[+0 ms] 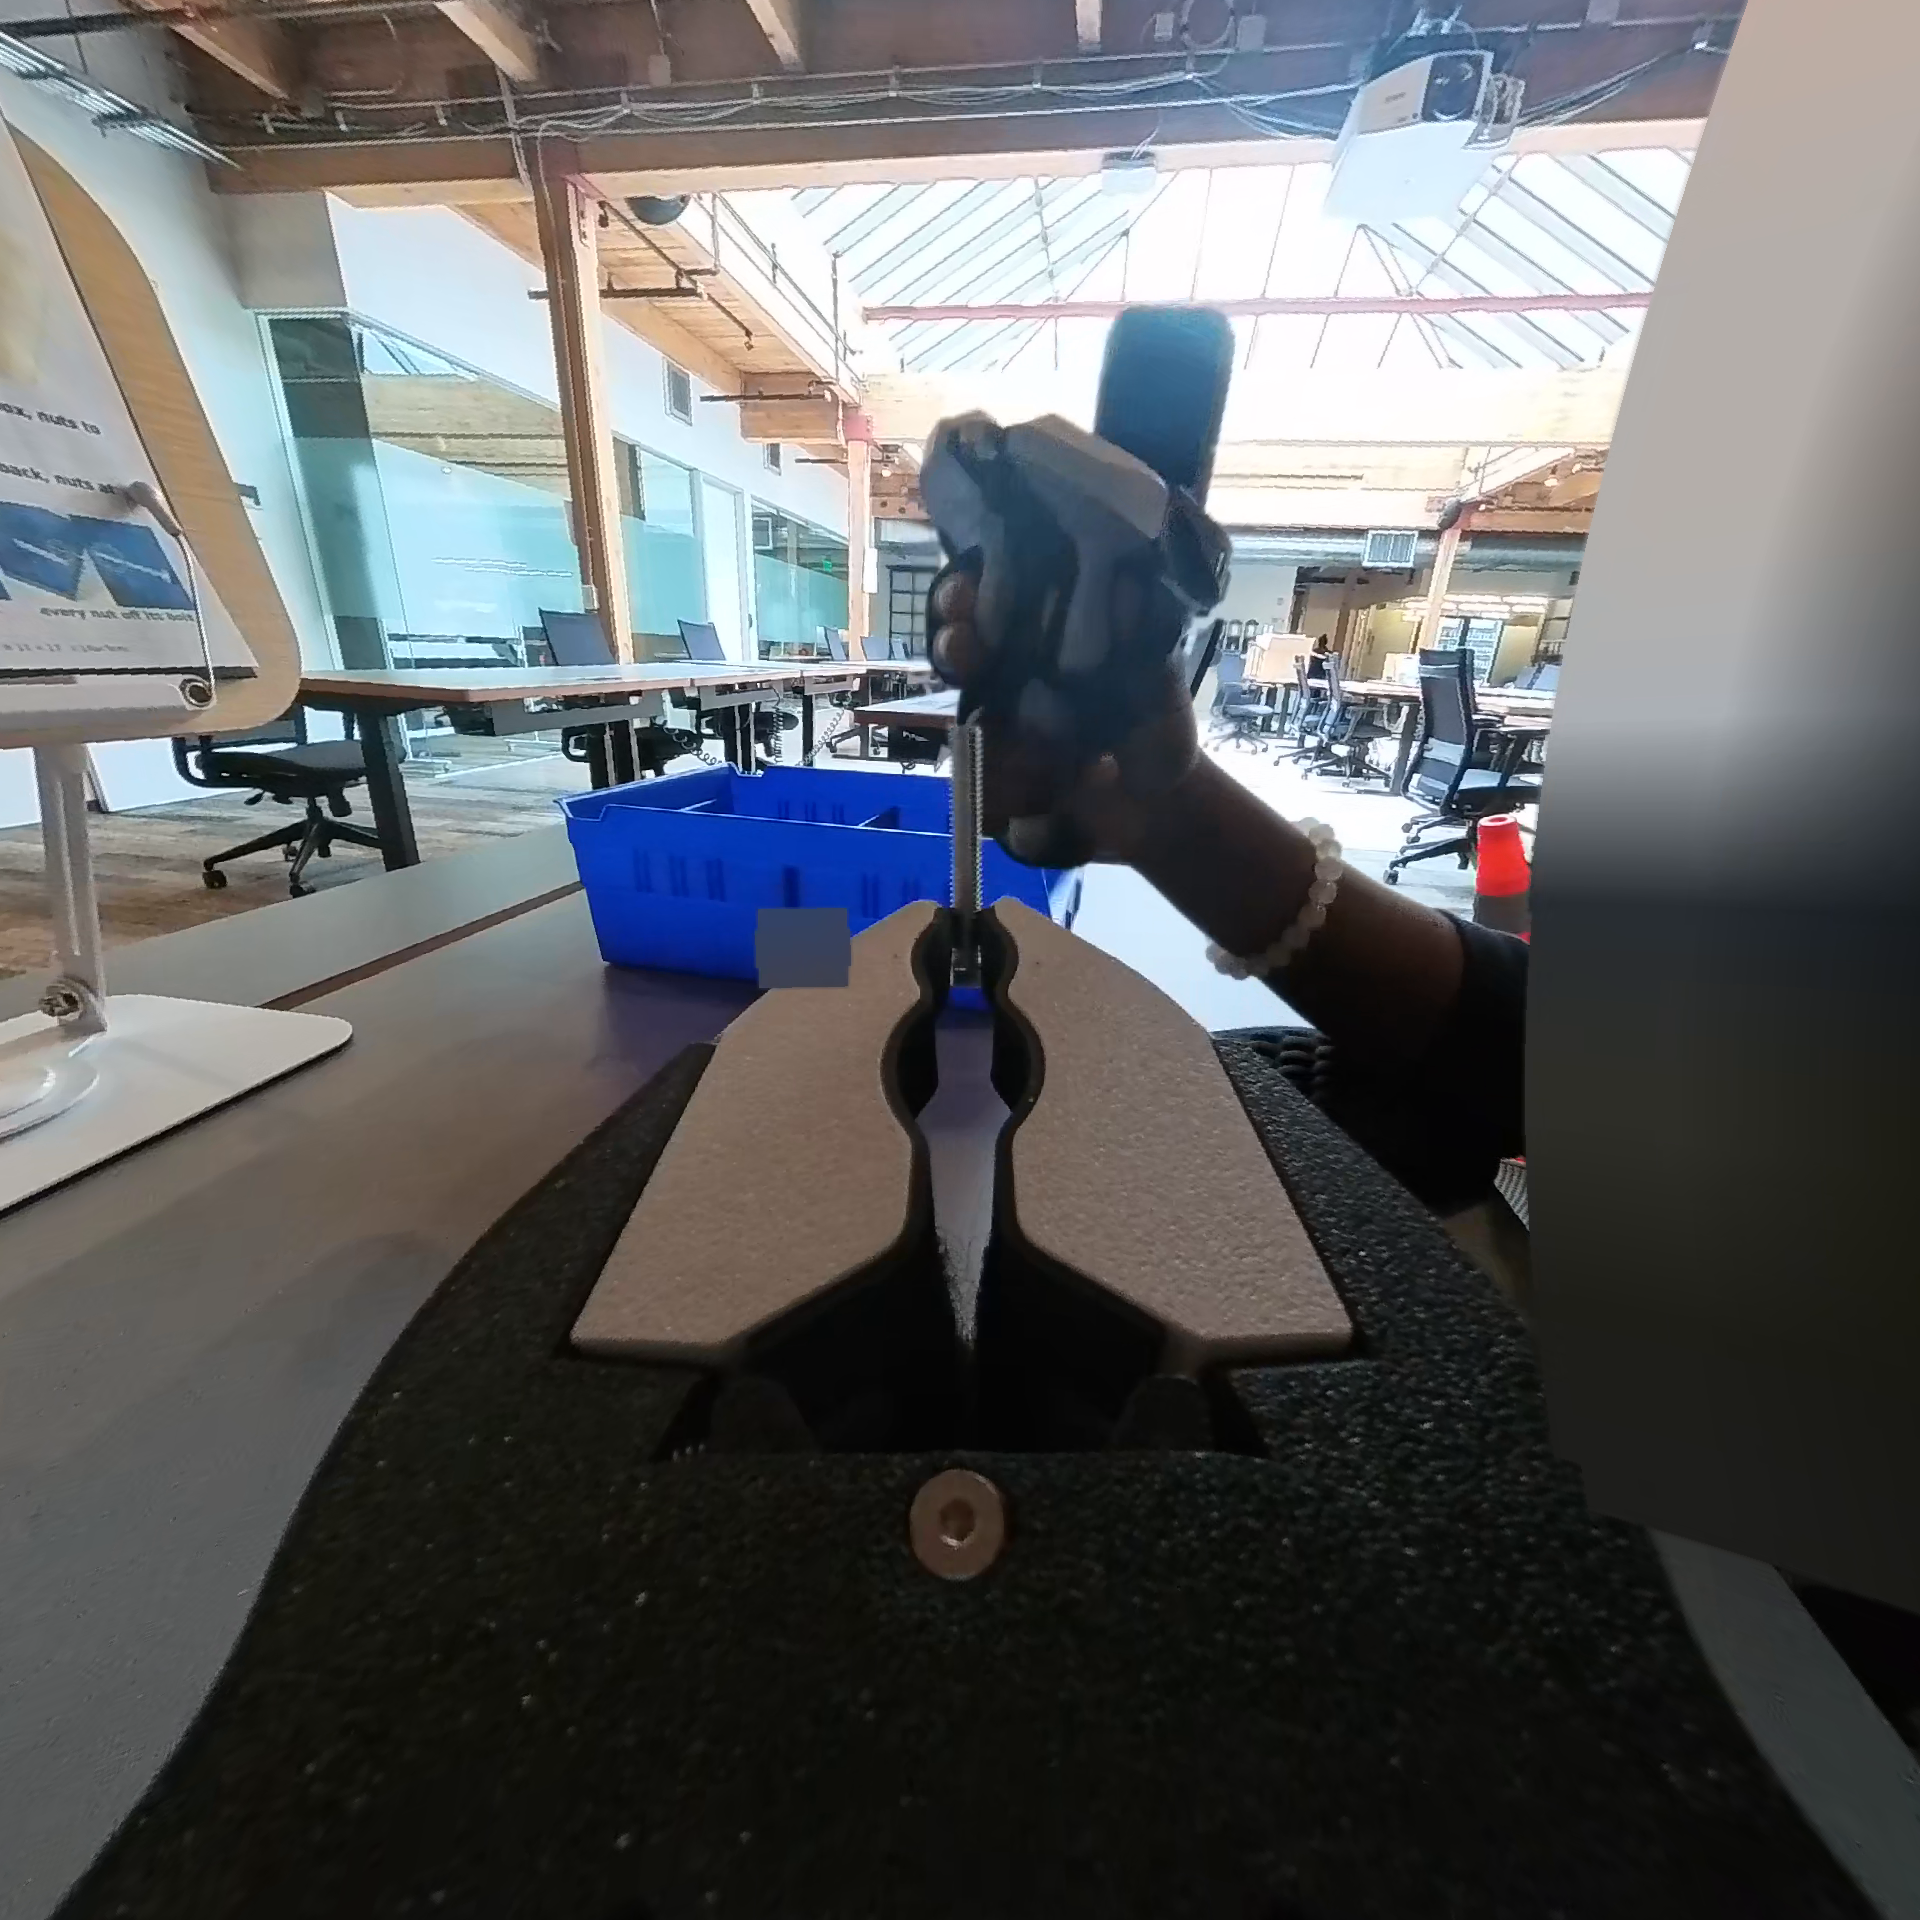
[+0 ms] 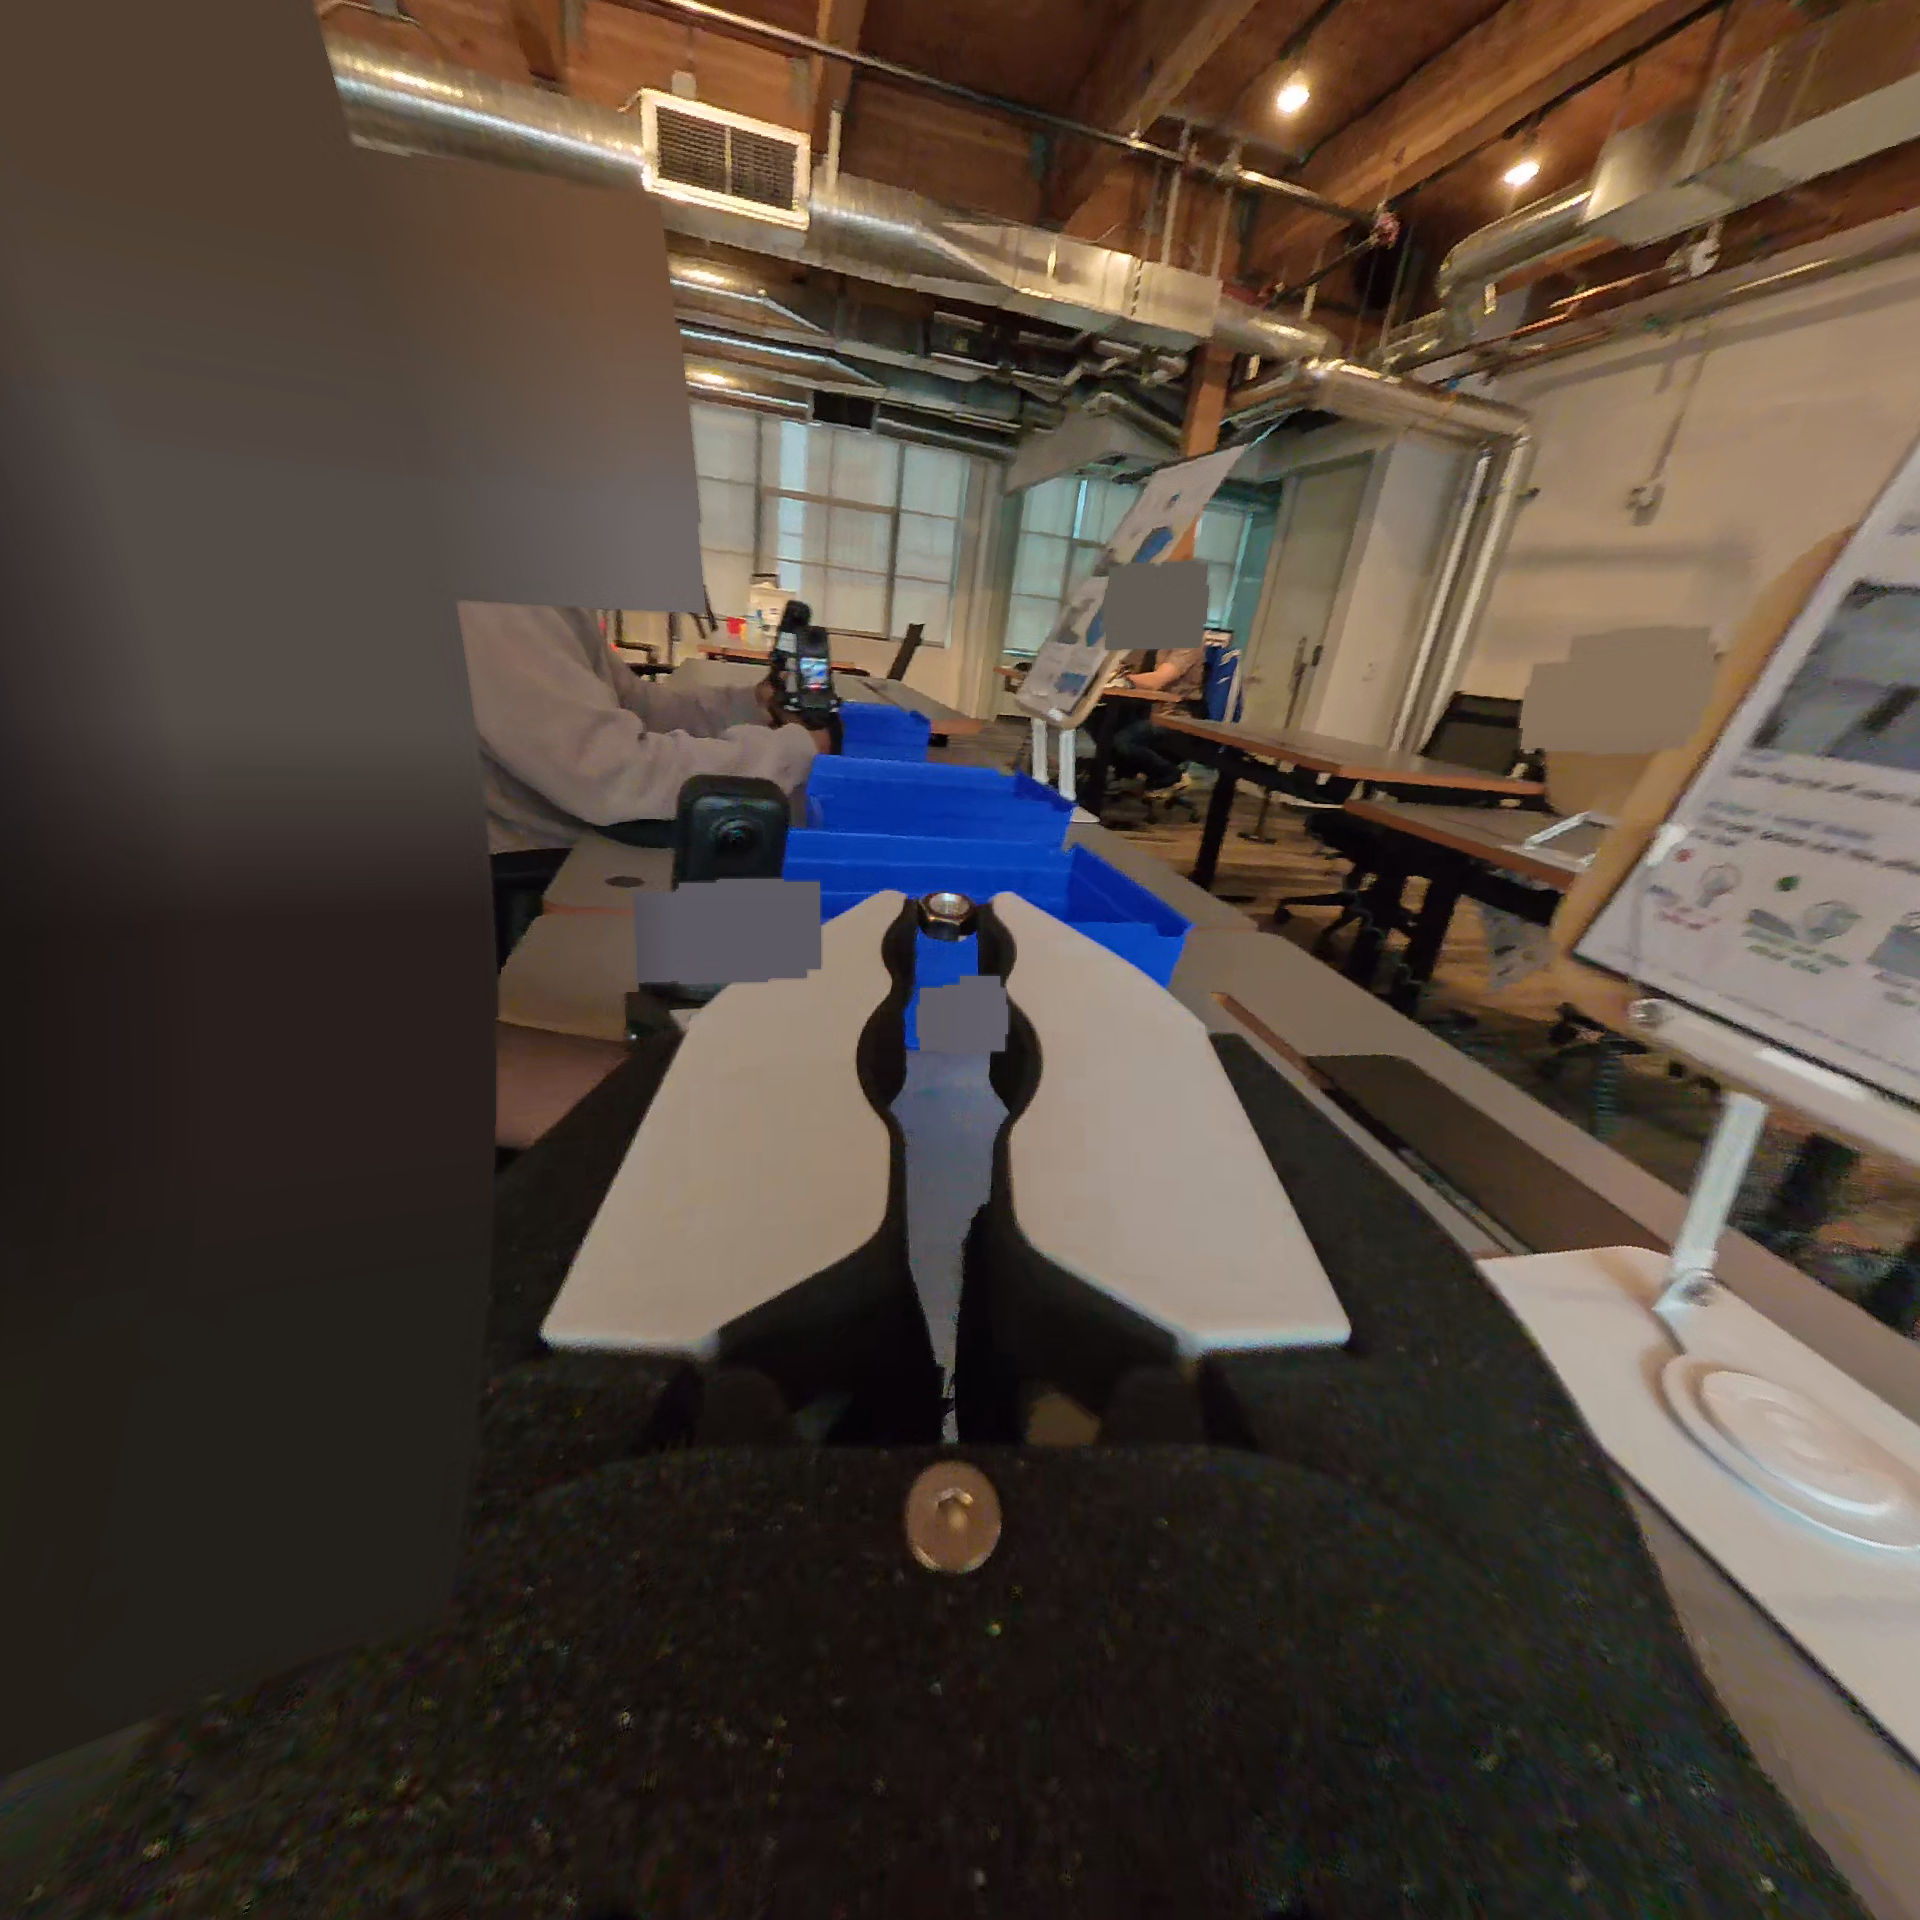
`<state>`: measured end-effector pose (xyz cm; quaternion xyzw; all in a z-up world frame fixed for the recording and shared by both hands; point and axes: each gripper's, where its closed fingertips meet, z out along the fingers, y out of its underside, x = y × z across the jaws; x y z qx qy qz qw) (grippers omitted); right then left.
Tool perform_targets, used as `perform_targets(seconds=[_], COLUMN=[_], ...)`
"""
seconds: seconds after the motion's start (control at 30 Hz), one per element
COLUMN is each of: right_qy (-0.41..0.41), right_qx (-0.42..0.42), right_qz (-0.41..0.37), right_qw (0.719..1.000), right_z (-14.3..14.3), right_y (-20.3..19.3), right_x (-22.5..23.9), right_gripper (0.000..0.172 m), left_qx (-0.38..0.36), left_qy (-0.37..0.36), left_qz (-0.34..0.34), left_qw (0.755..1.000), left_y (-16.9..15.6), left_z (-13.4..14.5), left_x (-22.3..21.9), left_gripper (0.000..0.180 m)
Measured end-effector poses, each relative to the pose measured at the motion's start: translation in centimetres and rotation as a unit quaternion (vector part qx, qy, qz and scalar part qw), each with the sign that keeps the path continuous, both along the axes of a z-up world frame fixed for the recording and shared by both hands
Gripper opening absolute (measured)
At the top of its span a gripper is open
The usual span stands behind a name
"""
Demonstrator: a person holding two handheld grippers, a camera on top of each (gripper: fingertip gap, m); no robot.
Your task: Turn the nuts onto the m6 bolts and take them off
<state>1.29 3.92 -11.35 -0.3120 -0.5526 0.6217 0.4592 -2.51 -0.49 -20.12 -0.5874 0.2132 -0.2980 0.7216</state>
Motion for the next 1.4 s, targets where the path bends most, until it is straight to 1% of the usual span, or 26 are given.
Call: perform_targets(seconds=[0.23, 0.33, 0.4, 0.47, 0.57, 0.63, 0.7, 0.83, 0.93, 1.03, 1.07, 1.13, 1.3, 1.4], right_qy=[-0.004, -0.034, -0.068, -0.108, -0.190, -0.251, -0.319, -0.446, -0.546, -0.618, -0.632, -0.649, -0.670, -0.675], right_qx=[0.040, 0.056, 0.063, 0.074, 0.076, 0.073, 0.063, 0.043, 0.034, 0.028, 0.032, 0.038, 0.035, 0.035], right_qz=[-0.114, -0.180, -0.231, -0.292, -0.371, -0.412, -0.434, -0.434, -0.419, -0.392, -0.385, -0.373, -0.353, -0.354], right_qw=[0.993, 0.982, 0.968, 0.947, 0.906, 0.873, 0.840, 0.782, 0.725, 0.681, 0.672, 0.662, 0.652, 0.647], right_z=[1.3, 0.8, -0.1, -1.2, -3.7, -5.8, -8.3, -13.5, -17.5, -20.4, -21.0, -21.8, -22.7, -23.0], right_y=[3.7, 6.3, 8.6, 11.2, 14.9, 17.1, 18.7, 20.5, 21.2, 21.5, 21.6, 21.8, 21.9, 22.1], right_x=[2.9, 4.5, 5.9, 7.6, 10.7, 12.8, 14.6, 17.0, 18.6, 19.4, 19.5, 19.4, 19.3, 19.6], right_gripper=[0.010, 0.010, 0.010, 0.010, 0.010, 0.010, 0.010, 0.010, 0.011, 0.011, 0.011, 0.011, 0.011, 0.011], left_qx=[-0.001, 0.000, -0.001, -0.001, -0.002, -0.003, -0.003, -0.004, -0.005, -0.007, -0.007, -0.007, -0.008, -0.009], left_qy=[0.004, 0.005, 0.007, 0.007, 0.008, 0.009, 0.011, 0.012, 0.012, 0.012, 0.013, 0.014, 0.013, 0.014], left_qz=[0.003, 0.004, 0.005, 0.005, 0.005, 0.005, 0.004, 0.006, 0.007, 0.008, 0.008, 0.007, 0.006, 0.005], left_qw=[1.000, 1.000, 1.000, 1.000, 1.000, 1.000, 1.000, 1.000, 1.000, 1.000, 1.000, 1.000, 1.000, 1.000], left_y=[0.0, 0.0, 0.1, 0.1, 0.1, 0.1, 0.1, 0.1, 0.1, 0.2, 0.2, 0.2, 0.2, 0.2], left_z=[0.0, 0.0, 0.0, 0.0, -0.1, -0.1, -0.2, -0.2, -0.3, -0.3, -0.4, -0.4, -0.4, -0.4], left_x=[0.0, 0.0, 0.0, 0.0, 0.0, 0.1, 0.2, 0.2, 0.1, 0.1, 0.1, 0.2, 0.1, 0.2], left_gripper=[0.004, 0.004, 0.004, 0.004, 0.004, 0.004, 0.004, 0.004, 0.004, 0.004, 0.004, 0.004, 0.004, 0.004])
